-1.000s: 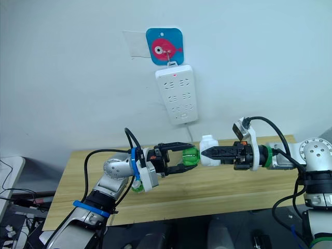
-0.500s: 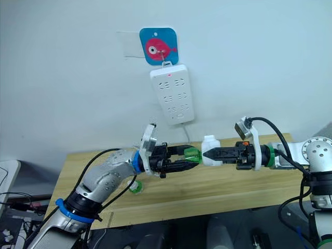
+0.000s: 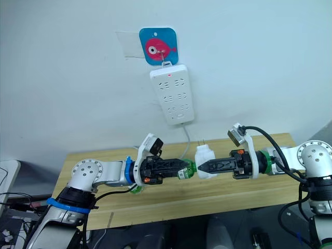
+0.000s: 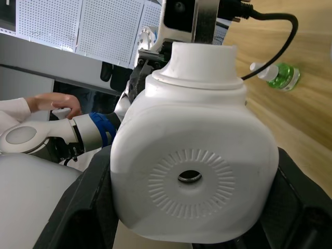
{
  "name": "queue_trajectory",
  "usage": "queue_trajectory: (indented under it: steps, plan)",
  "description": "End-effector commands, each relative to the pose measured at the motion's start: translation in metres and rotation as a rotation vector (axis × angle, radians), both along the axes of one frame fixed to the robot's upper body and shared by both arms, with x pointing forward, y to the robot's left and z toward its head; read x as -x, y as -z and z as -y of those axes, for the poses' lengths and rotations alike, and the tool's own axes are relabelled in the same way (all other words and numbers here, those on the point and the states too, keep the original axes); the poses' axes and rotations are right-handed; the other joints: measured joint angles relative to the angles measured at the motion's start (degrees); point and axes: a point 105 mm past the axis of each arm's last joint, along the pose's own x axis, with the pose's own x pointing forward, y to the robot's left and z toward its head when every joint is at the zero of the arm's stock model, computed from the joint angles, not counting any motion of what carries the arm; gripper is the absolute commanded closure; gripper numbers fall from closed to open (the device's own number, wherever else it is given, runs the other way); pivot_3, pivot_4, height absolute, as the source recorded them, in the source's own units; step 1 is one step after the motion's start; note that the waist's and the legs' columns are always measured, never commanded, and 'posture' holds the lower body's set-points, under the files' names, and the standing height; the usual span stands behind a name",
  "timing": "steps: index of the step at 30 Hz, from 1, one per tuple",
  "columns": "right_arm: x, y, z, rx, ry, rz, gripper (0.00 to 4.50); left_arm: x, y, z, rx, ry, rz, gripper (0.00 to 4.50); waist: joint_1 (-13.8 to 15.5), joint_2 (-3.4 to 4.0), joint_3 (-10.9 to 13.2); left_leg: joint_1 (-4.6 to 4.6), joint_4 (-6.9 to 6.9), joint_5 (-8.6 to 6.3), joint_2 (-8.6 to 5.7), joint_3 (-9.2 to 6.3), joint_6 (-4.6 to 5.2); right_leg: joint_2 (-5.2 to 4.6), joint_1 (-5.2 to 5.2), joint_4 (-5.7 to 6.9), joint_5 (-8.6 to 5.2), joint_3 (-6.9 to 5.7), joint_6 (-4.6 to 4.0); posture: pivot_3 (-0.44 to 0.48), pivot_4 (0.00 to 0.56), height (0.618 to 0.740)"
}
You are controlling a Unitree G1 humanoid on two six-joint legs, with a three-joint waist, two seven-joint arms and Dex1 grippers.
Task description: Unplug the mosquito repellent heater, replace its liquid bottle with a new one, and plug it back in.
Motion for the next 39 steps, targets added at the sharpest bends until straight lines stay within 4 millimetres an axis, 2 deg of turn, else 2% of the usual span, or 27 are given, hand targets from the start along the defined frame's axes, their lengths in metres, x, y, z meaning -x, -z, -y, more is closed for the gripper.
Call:
queue_trajectory:
  steps: [1,9,12,14,16,18,19,21,25,28,32,39]
  plan:
    - [-0.001,-0.014,0.015,-0.024,0.036,0.021,1.48,-0.012,-0.011,-0.023,0.019,-0.115,0.033,2.26,0.0,0.0,0.0,0.0,0.0,0.0,0.0,0.01,0.0,-0.01,0.0,0.0,0.0,0.01,0.0,-0.147,0.211,0.74]
    - [-0.012,-0.018,0.033,-0.022,0.12,0.003,1.48,-0.003,-0.012,-0.034,0.008,-0.131,0.032,2.26,0.2,0.0,0.0,0.02,-0.04,-0.01,0.01,0.05,0.01,-0.04,0.0,-0.03,-0.02,0.02,-0.04,-0.13,0.219,0.74]
    - [-0.015,-0.013,0.041,0.012,0.149,-0.004,1.48,-0.004,-0.012,-0.037,0.002,-0.153,0.038,2.26,0.3,-0.02,0.0,0.02,-0.04,-0.01,0.0,0.08,0.01,-0.06,-0.01,-0.02,-0.02,0.04,-0.04,-0.126,0.223,0.74]
    - [-0.021,-0.004,0.049,0.069,0.201,-0.007,1.48,-0.005,-0.011,-0.039,-0.01,-0.17,0.051,2.26,0.5,-0.02,0.0,0.01,-0.04,-0.01,0.0,0.09,0.01,-0.06,-0.01,-0.02,-0.02,0.04,-0.04,-0.12,0.226,0.74]
    - [-0.033,0.013,0.062,0.199,0.29,0.016,1.48,-0.004,-0.011,-0.04,-0.026,-0.181,0.084,2.26,0.7,-0.02,0.0,0.02,-0.04,-0.01,0.0,0.1,0.01,-0.06,-0.01,-0.03,-0.02,0.04,-0.04,-0.114,0.231,0.74]
    - [-0.047,0.035,0.079,0.377,0.388,0.048,1.48,-0.004,-0.012,-0.04,-0.031,-0.187,0.106,2.26,0.8,-0.02,0.0,0.02,-0.04,-0.01,-0.01,0.14,0.01,-0.06,-0.03,-0.02,-0.02,0.06,-0.04,-0.107,0.237,0.74]
    - [-0.056,0.051,0.096,0.514,0.454,0.072,1.48,-0.002,-0.012,-0.04,-0.025,-0.189,0.106,2.26,0.9,-0.03,0.0,0.02,-0.05,-0.01,-0.01,0.15,0.01,-0.06,-0.03,-0.02,-0.02,0.06,-0.04,-0.107,0.237,0.74]
    - [-0.064,0.066,0.117,0.667,0.514,0.106,1.48,-0.001,-0.012,-0.039,-0.018,-0.19,0.106,2.26,1.2,-0.02,0.1,0.05,-0.05,-0.01,-0.01,0.16,0.0,-0.06,-0.04,-0.01,-0.02,0.08,-0.04,-0.105,0.241,0.74]
    - [-0.071,0.084,0.145,0.869,0.539,0.143,1.48,0.004,-0.011,-0.034,-0.006,-0.184,0.103,2.26,1.5,-0.02,0.3,0.05,-0.06,0.0,-0.02,0.23,-0.01,-0.08,-0.06,0.0,-0.02,0.15,-0.04,-0.092,0.251,0.74]
    - [-0.078,0.106,0.175,1.111,0.518,0.209,1.48,0.009,-0.01,-0.031,-0.004,-0.174,0.106,2.26,1.5,-0.18,0.6,0.08,-0.05,0.0,-0.01,0.26,-0.01,-0.09,-0.04,0.01,-0.01,0.16,-0.05,-0.081,0.258,0.74]
    - [-0.084,0.116,0.187,1.165,0.524,0.18,1.48,0.013,-0.01,-0.031,0.001,-0.173,0.108,2.26,1.6,-0.26,1.1,0.11,-0.08,0.0,-0.02,0.28,-0.01,-0.13,-0.04,0.0,-0.01,0.17,-0.06,-0.055,0.276,0.74]
    - [-0.091,0.123,0.194,1.178,0.506,0.139,1.48,0.022,-0.008,-0.033,-0.006,-0.181,0.107,2.26,1.8,-0.33,2.1,0.13,-0.08,0.0,0.0,0.32,-0.01,-0.39,-0.04,0.03,0.02,0.18,-0.1,-0.021,0.292,0.74]
